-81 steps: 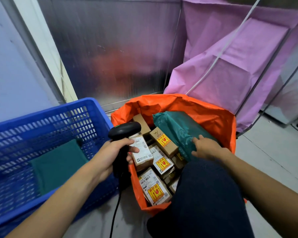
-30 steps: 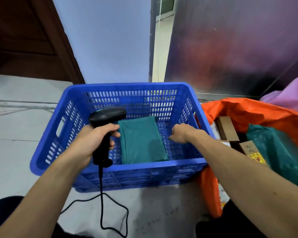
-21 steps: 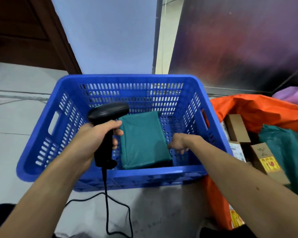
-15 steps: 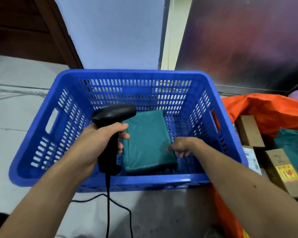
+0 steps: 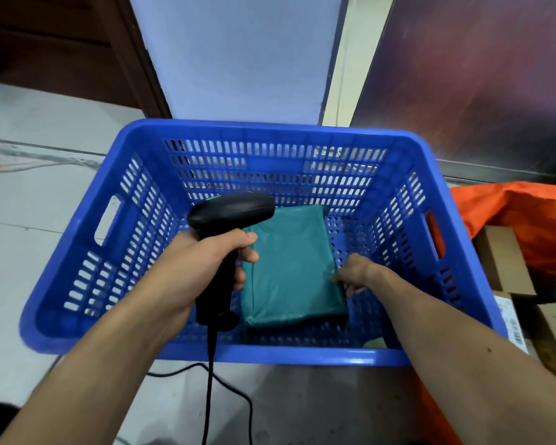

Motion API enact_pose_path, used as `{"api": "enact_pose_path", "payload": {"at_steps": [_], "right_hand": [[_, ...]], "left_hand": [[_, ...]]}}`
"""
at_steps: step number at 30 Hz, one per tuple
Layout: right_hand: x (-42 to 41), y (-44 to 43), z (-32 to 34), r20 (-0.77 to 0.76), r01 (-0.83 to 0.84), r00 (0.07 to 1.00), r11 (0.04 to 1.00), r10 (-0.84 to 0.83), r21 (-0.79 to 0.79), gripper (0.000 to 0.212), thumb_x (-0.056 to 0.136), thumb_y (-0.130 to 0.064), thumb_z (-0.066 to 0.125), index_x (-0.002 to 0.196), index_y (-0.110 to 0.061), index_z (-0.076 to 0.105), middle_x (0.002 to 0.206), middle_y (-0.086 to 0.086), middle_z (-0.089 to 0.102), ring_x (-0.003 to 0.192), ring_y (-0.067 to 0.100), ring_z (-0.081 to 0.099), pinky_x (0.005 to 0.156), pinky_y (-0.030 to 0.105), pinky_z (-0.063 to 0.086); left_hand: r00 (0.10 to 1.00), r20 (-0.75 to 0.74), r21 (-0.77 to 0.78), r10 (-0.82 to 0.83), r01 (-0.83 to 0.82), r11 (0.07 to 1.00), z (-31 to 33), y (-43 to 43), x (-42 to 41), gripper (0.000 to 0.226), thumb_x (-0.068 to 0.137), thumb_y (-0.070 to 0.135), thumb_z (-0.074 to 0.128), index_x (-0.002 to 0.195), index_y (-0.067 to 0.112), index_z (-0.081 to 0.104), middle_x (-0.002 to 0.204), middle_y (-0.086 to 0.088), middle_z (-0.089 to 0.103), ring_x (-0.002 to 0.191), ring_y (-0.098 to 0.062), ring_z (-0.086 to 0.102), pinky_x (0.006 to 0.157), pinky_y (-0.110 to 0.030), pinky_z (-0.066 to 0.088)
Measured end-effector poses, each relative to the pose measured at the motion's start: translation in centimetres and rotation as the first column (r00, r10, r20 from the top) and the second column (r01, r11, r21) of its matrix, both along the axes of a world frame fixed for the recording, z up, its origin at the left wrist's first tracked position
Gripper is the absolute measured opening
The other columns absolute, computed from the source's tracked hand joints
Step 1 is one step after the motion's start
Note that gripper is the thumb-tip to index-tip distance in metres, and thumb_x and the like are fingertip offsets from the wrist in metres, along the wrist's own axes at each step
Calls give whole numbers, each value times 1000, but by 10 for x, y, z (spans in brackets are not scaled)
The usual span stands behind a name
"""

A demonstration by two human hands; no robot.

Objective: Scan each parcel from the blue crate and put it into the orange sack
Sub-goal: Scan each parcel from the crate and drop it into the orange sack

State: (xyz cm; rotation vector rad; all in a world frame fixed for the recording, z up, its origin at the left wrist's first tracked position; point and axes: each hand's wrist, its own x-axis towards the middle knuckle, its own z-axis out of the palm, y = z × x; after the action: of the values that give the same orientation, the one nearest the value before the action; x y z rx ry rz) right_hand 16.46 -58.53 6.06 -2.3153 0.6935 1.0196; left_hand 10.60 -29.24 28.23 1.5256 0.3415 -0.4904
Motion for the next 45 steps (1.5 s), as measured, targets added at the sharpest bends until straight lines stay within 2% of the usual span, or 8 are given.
{"api": "enact_pose_path", "payload": {"at_steps": [7, 16, 22, 26, 31, 34, 39, 45], "right_hand": [[0, 4, -3, -82, -57, 995, 998, 60, 38, 29, 97, -32, 65, 85, -7, 58, 73, 14, 67, 56, 22, 67, 56, 30, 53], [7, 10, 14, -67, -102, 992, 994, 105, 45, 30, 67, -30, 70, 85, -8, 63, 65, 9, 67, 55, 25, 68, 65, 35, 53], [24, 43, 95, 22, -332, 940, 930, 339, -159, 33, 86, -38, 68, 69, -9, 69, 47, -2, 67, 59, 19, 74, 68, 25, 59], [25, 81, 133, -11, -514, 839, 786, 544, -342, 33, 81, -44, 68, 88, -12, 72, 62, -4, 72, 65, 17, 73, 82, 33, 62], [6, 130, 142, 10, -622, 682, 587, 732, -518, 62, 86, -50, 63, 136, -15, 56, 133, 7, 64, 123, 28, 62, 100, 37, 51], [2, 148, 136, 10, -658, 642, 558, 767, -506, 62, 91, -53, 59, 138, -14, 53, 140, 9, 60, 129, 30, 59, 102, 39, 48], [-5, 158, 121, 157, -582, 697, 680, 700, -447, 82, 87, -64, 66, 144, -11, 42, 146, 17, 38, 137, 38, 41, 109, 49, 39], [-15, 148, 95, 117, -296, 940, 935, 321, -195, 138, 76, -72, 74, 161, -10, -14, 166, 27, 5, 148, 44, 32, 116, 49, 35]], "left_hand": [[1000, 11, 6, -20, 20, 1000, 4, 2, 0, 4, 94, 13, 70, 92, 9, 71, 77, -8, 71, 49, -14, 54, 46, -23, 49], [1000, 19, 30, -5, 5, 1000, 11, 16, -4, 10, 94, 18, 72, 90, 9, 71, 80, -7, 73, 53, -15, 55, 52, -26, 52], [999, 43, 10, -1, 0, 1000, 20, 23, -6, 7, 94, 16, 72, 94, 10, 70, 79, -8, 72, 52, -16, 54, 54, -28, 52], [999, 53, 7, -11, 11, 1000, 24, 29, -7, 9, 95, 19, 72, 97, 11, 69, 80, -7, 73, 53, -16, 54, 55, -27, 51], [998, 59, -12, -12, 13, 1000, 29, 35, -9, 9, 95, 19, 71, 97, 11, 70, 81, -6, 73, 53, -15, 54, 54, -25, 52], [998, 64, -21, 3, -1, 1000, 30, 40, -9, 9, 94, 20, 72, 97, 11, 71, 81, -6, 74, 54, -16, 55, 58, -29, 52], [997, 66, -40, 28, -25, 999, 31, 45, -9, 10, 93, 20, 73, 95, 11, 71, 79, -6, 74, 55, -17, 55, 62, -32, 52], [996, 78, -44, 38, -35, 998, 35, 47, -9, 10, 94, 20, 72, 96, 10, 70, 78, -6, 74, 53, -16, 56, 56, -28, 53]]}}
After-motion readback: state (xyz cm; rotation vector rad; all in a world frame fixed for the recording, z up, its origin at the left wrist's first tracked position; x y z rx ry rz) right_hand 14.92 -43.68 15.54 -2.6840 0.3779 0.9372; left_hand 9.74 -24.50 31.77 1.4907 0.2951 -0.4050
